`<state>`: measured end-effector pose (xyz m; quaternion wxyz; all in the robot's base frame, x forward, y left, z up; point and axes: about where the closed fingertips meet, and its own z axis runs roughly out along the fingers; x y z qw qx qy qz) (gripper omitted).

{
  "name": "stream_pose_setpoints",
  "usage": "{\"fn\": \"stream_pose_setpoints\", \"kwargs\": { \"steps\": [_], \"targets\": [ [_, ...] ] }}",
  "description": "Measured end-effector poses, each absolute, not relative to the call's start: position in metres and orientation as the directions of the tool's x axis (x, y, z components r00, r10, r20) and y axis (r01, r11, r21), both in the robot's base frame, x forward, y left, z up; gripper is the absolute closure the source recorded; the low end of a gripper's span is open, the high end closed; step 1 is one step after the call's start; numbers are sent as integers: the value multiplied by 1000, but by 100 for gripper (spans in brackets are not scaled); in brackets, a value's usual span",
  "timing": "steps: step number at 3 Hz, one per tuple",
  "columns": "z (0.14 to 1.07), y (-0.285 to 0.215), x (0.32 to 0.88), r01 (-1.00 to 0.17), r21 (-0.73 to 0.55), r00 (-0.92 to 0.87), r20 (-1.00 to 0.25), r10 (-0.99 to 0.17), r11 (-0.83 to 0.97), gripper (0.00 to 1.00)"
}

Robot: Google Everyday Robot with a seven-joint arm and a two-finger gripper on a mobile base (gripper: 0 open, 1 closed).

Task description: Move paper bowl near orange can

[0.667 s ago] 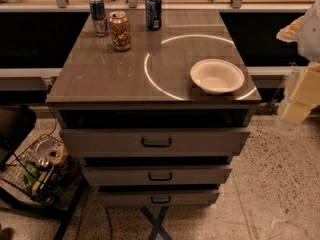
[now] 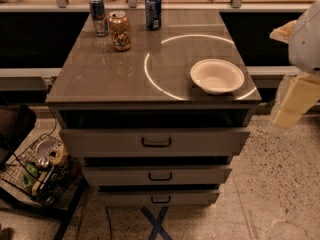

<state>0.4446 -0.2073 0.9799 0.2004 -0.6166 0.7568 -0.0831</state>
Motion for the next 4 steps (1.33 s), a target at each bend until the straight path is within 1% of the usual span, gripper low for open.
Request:
{"fn": "stream_pose_setpoints", "kwargs": {
  "steps": [1,2,3,4],
  "targets": [
    [970,-201,453,-875,-450,-114,-172,-978,182,0],
    [942,-185,469,-856,-494,-74,-177,-981,154,0],
    [913,-172,495,-813,-554,-69,-213,-975,179,0],
    [902,-173,512,-780,-590,-96,-215,-972,208,0]
  ]
}}
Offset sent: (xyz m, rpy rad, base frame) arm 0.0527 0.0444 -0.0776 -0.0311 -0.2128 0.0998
